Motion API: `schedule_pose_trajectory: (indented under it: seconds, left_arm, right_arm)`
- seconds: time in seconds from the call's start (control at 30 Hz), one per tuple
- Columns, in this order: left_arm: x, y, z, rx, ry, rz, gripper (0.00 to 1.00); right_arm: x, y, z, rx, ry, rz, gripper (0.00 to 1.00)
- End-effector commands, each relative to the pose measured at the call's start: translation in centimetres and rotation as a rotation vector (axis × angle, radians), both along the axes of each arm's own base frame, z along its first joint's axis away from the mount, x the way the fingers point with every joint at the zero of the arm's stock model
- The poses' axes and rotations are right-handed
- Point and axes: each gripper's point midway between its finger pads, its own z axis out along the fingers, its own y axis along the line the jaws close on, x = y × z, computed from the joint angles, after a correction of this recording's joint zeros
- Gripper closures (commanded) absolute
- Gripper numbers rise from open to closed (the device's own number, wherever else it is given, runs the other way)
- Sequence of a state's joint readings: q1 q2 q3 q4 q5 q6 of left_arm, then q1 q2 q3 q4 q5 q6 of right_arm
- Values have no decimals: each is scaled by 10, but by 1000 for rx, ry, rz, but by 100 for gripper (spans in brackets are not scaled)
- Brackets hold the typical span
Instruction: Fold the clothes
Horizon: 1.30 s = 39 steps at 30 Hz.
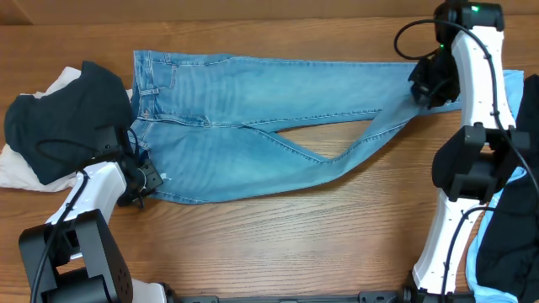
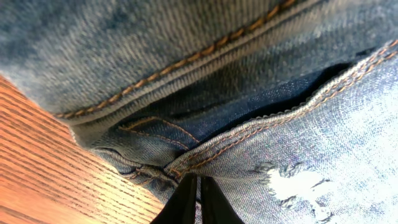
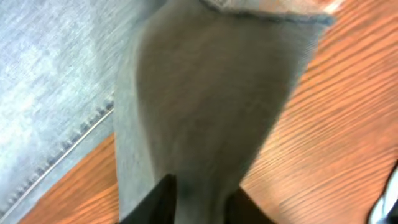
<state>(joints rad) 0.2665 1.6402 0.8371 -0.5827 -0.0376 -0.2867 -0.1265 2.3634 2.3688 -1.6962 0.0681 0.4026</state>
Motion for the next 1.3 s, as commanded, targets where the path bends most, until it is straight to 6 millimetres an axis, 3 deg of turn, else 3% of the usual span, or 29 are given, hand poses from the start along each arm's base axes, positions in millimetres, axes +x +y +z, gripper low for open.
schedule_pose_trajectory:
  seconds: [0.0, 0.17, 0.23, 0.33, 0.43, 0.5, 0.53, 0.57, 0.6, 0.67, 0.8, 0.93, 1.07, 1.1, 1.17, 1.27]
  left_arm:
    - [-14, 14, -7, 58, 48, 11, 90]
    - [-14, 14, -7, 59, 49, 3, 88]
    - [-13, 14, -7, 61, 43, 4, 88]
    - [-13, 15, -7, 61, 41, 4, 87]
    - [-14, 14, -7, 59, 46, 3, 87]
    - [-14, 14, -7, 60, 47, 3, 86]
    - [-14, 14, -7, 60, 47, 3, 86]
    - [-14, 14, -7, 60, 47, 2, 86]
    - [-14, 14, -7, 59, 47, -5, 86]
    - [-13, 13, -8, 53, 45, -9, 85]
    - [-11, 10, -8, 39, 36, -19, 84]
    - [-11, 10, -7, 40, 33, -19, 83]
    - [-11, 10, -8, 39, 36, -19, 82]
    - [-11, 10, -8, 39, 36, -19, 82]
    - [-11, 10, -8, 39, 36, -19, 82]
    - [-14, 10, -8, 36, 46, -20, 82]
  right_arm:
    - [0, 3, -4, -1, 12, 53, 96]
    - [1, -6, -3, -51, 11, 56, 96]
    - [20, 0, -4, -13, -69, 53, 93]
    - [57, 30, -1, 153, -231, 64, 93]
    - [80, 49, -2, 214, -319, 94, 93]
    - [88, 64, -11, 214, -339, 128, 81]
    - [91, 72, -18, 214, -341, 154, 66]
    - [92, 81, -29, 210, -339, 195, 38]
    - [89, 85, -37, 184, -323, 226, 30]
    - [84, 72, -43, 88, -288, 226, 27]
    - [65, 38, -37, 55, -216, 161, 26]
    - [61, 19, -33, 258, -249, 82, 23]
    - [78, 40, -8, 558, -440, 276, 25]
    - [80, 43, -5, 570, -459, 301, 31]
    - [85, 48, -4, 569, -476, 319, 34]
    - [104, 89, 6, 604, -562, 424, 29]
